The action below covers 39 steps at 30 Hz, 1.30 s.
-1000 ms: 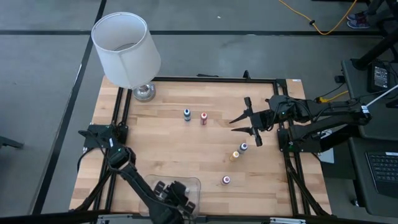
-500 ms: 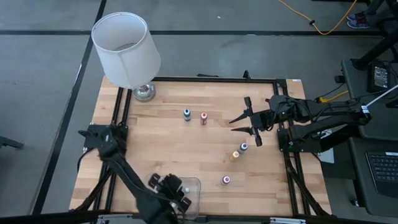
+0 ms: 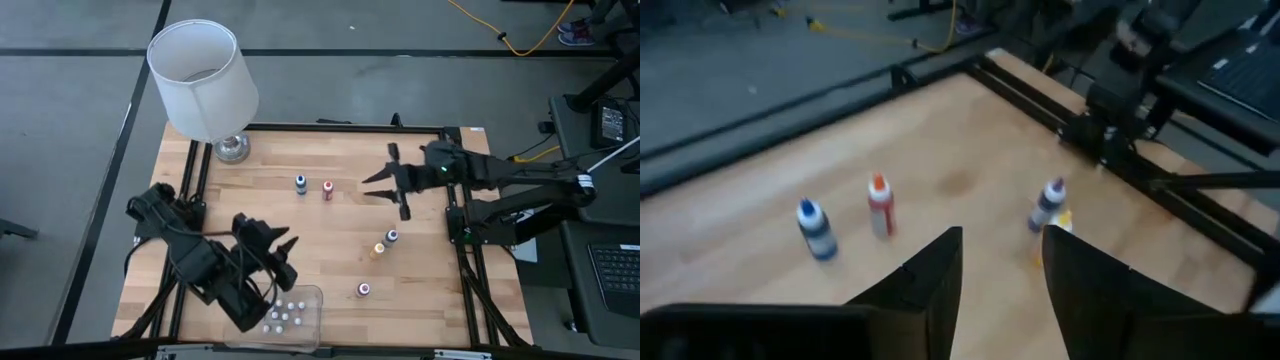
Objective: Pick & Place food coloring
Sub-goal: Put the large orange food coloring bottle into the bin
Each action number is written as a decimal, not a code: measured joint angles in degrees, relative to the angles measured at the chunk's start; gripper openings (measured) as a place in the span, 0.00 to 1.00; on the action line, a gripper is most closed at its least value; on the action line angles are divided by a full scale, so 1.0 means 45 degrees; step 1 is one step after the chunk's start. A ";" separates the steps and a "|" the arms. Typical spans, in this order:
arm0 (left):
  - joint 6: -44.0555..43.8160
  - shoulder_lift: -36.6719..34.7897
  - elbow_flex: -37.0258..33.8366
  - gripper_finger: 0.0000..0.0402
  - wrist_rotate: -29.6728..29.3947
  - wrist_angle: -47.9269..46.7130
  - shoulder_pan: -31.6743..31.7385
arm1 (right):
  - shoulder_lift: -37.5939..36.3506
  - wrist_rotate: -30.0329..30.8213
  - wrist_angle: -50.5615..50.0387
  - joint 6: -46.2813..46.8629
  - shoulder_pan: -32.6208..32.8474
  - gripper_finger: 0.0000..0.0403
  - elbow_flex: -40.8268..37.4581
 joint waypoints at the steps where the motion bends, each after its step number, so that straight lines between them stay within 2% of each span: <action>1: 0.0217 -0.0047 -0.0006 0.33 -0.0077 0.0005 0.0056 | 0.0182 -0.0593 -0.0067 0.0284 -0.0303 0.32 0.0000; 6: 0.1283 -0.0079 -0.0011 0.31 -0.0209 0.0005 0.0338 | 0.1498 -0.2661 -0.0434 0.0832 -0.1628 0.33 0.0221; 10: 0.2014 -0.0127 -0.0011 0.31 -0.0772 0.0010 0.0532 | 0.3263 -0.3440 -0.2323 0.0845 -0.2485 0.41 0.1676; 15: 0.2773 -0.1021 -0.0016 0.29 -0.1411 0.0010 0.0417 | 0.6027 -0.3460 -0.4723 0.0822 -0.3188 0.57 0.4056; 20: 0.3517 -0.2259 -0.0011 0.27 -0.1438 0.0010 -0.0432 | 0.8368 -0.2813 -0.5081 0.0849 -0.3547 0.65 0.5702; 24: 0.4739 -0.2906 -0.0011 0.26 -0.2193 0.0010 -0.1414 | 0.9769 -0.2588 -0.5472 0.1831 -0.3595 0.66 0.6684; 29: 0.6239 -0.3370 -0.0011 0.24 -0.3512 0.0010 -0.2361 | 1.0827 -0.1876 -0.5567 0.2916 -0.3505 0.66 0.6835; 39: 0.7496 -0.3663 -0.0011 0.24 -0.3577 0.0010 -0.2760 | 1.2101 -0.1556 -0.5735 0.3878 -0.3494 0.66 0.6839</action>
